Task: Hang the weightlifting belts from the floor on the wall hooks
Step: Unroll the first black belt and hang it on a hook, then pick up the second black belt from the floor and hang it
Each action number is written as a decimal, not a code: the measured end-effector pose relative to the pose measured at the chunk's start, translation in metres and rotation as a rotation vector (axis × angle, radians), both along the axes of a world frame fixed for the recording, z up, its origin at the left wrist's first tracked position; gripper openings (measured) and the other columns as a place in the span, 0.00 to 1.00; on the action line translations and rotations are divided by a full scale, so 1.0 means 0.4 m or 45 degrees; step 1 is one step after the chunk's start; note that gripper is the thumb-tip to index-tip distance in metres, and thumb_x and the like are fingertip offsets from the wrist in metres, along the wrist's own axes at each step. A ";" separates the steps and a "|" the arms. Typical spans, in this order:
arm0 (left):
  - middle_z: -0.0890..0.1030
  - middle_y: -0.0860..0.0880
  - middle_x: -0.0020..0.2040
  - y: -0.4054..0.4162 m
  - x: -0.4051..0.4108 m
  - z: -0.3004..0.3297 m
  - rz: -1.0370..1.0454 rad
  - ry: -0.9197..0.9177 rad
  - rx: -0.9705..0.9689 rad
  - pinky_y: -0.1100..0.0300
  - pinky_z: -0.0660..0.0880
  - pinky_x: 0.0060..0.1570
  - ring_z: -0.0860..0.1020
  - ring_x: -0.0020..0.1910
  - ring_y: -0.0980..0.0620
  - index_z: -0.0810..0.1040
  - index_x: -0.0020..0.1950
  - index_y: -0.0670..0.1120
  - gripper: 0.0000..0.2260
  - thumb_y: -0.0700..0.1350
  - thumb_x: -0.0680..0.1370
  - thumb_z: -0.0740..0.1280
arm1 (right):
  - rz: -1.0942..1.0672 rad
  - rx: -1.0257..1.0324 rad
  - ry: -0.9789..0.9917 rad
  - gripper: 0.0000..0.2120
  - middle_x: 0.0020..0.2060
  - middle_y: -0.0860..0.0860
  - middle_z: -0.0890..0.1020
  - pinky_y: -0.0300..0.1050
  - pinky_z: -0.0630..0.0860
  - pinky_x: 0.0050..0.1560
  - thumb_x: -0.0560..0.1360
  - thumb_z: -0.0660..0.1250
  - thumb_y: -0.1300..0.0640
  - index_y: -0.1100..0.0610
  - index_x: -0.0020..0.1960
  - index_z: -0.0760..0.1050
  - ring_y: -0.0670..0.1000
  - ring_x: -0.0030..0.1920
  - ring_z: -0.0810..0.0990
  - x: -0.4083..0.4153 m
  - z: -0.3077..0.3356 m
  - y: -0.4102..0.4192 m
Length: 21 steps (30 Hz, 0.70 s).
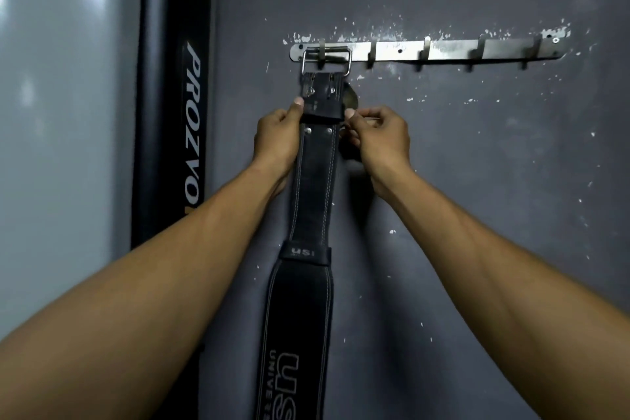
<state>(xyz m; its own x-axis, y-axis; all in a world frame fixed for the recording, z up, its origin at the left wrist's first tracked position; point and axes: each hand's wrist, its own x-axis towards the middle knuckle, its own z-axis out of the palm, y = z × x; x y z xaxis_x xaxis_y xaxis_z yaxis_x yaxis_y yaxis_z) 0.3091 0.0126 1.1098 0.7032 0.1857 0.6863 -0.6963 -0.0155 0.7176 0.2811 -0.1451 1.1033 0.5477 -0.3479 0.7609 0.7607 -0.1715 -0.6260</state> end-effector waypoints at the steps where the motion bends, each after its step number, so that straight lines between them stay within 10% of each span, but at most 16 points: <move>1: 0.84 0.47 0.39 -0.008 -0.027 -0.033 0.019 0.008 0.011 0.43 0.80 0.53 0.82 0.42 0.44 0.80 0.39 0.48 0.21 0.67 0.70 0.67 | 0.042 0.011 0.022 0.08 0.39 0.51 0.88 0.62 0.85 0.56 0.74 0.76 0.49 0.51 0.44 0.81 0.53 0.42 0.89 -0.020 -0.033 -0.004; 7: 0.79 0.51 0.64 -0.045 -0.176 -0.302 0.060 0.126 0.059 0.58 0.72 0.67 0.77 0.64 0.53 0.74 0.69 0.48 0.21 0.57 0.81 0.65 | 0.225 0.007 0.239 0.07 0.39 0.51 0.86 0.62 0.83 0.59 0.77 0.75 0.49 0.52 0.44 0.80 0.49 0.39 0.85 -0.151 -0.256 -0.027; 13: 0.80 0.50 0.63 -0.065 -0.376 -0.569 0.125 0.372 0.057 0.51 0.73 0.68 0.78 0.63 0.51 0.76 0.65 0.50 0.22 0.62 0.78 0.64 | 0.301 -0.053 0.553 0.08 0.38 0.49 0.87 0.55 0.84 0.54 0.77 0.74 0.47 0.51 0.45 0.82 0.49 0.40 0.86 -0.305 -0.541 -0.060; 21: 0.81 0.54 0.59 -0.121 -0.671 -0.927 0.052 0.697 0.091 0.65 0.71 0.53 0.78 0.56 0.65 0.75 0.67 0.46 0.16 0.54 0.84 0.62 | 0.330 -0.141 0.937 0.09 0.38 0.48 0.85 0.48 0.81 0.46 0.81 0.71 0.49 0.54 0.48 0.81 0.49 0.40 0.83 -0.544 -0.910 -0.134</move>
